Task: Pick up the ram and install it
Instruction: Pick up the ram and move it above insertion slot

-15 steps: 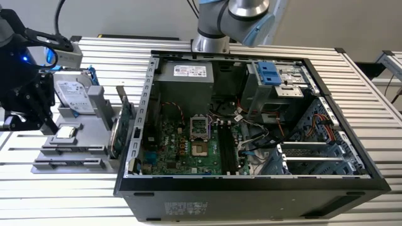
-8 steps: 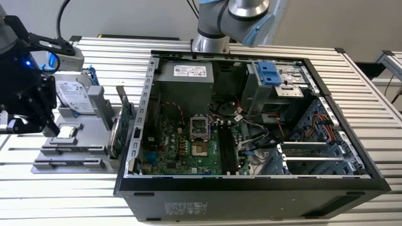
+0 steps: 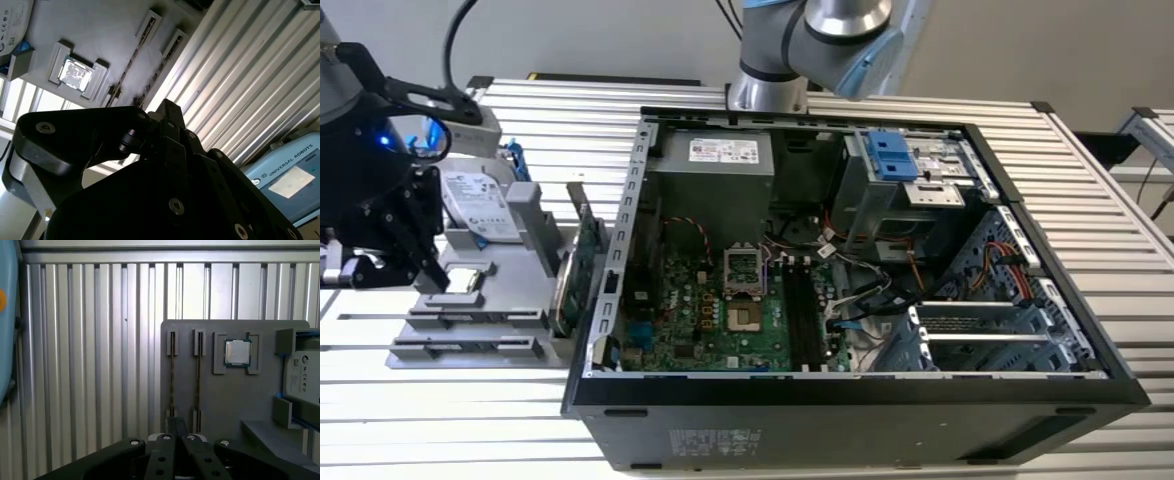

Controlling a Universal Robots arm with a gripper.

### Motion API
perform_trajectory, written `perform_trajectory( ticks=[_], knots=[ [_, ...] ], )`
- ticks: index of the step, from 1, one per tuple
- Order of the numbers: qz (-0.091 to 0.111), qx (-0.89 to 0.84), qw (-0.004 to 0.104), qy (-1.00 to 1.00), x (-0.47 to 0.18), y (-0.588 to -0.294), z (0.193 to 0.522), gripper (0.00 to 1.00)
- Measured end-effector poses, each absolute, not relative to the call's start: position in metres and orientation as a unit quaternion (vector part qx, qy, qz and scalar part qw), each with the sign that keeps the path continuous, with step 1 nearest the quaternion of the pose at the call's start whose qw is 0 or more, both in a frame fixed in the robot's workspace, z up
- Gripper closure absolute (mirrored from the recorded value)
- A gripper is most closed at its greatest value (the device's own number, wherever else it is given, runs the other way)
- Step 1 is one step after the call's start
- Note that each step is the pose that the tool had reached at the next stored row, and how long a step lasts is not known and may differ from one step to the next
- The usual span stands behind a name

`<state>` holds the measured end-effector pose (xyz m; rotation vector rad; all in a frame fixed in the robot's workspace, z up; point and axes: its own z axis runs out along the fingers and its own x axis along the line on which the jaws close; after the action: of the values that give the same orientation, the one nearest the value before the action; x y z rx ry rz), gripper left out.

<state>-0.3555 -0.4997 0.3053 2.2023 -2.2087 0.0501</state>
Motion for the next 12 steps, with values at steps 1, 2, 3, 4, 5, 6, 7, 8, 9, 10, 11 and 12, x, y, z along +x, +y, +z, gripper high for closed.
perform_trajectory(
  ticks=[1, 2, 3, 4, 5, 6, 7, 8, 9, 10, 11, 12],
  knots=[
    [0.016, 0.706, 0.011, -0.708, -0.3555, -0.4997, 0.3047, 1.0],
    [0.016, 0.706, 0.011, -0.708, -0.3555, -0.4996, 0.3042, 1.0],
    [0.016, 0.706, 0.011, -0.708, -0.3555, -0.4996, 0.3037, 1.0],
    [0.016, 0.706, 0.011, -0.708, -0.3555, -0.4996, 0.3031, 1.0],
    [0.016, 0.706, 0.011, -0.708, -0.3555, -0.4996, 0.3025, 1.0],
    [0.016, 0.706, 0.011, -0.708, -0.3555, -0.4996, 0.3019, 1.0],
    [0.016, 0.706, 0.011, -0.708, -0.3555, -0.4996, 0.3013, 1.0],
    [0.016, 0.706, 0.011, -0.708, -0.3555, -0.4996, 0.3007, 1.0],
    [0.016, 0.706, 0.011, -0.708, -0.3555, -0.4995, 0.3, 1.0],
    [0.016, 0.706, 0.011, -0.708, -0.3555, -0.4995, 0.2995, 1.0],
    [0.016, 0.706, 0.011, -0.708, -0.3555, -0.4995, 0.2989, 1.0],
    [0.016, 0.706, 0.011, -0.708, -0.3555, -0.4995, 0.2982, 1.0]
  ],
)
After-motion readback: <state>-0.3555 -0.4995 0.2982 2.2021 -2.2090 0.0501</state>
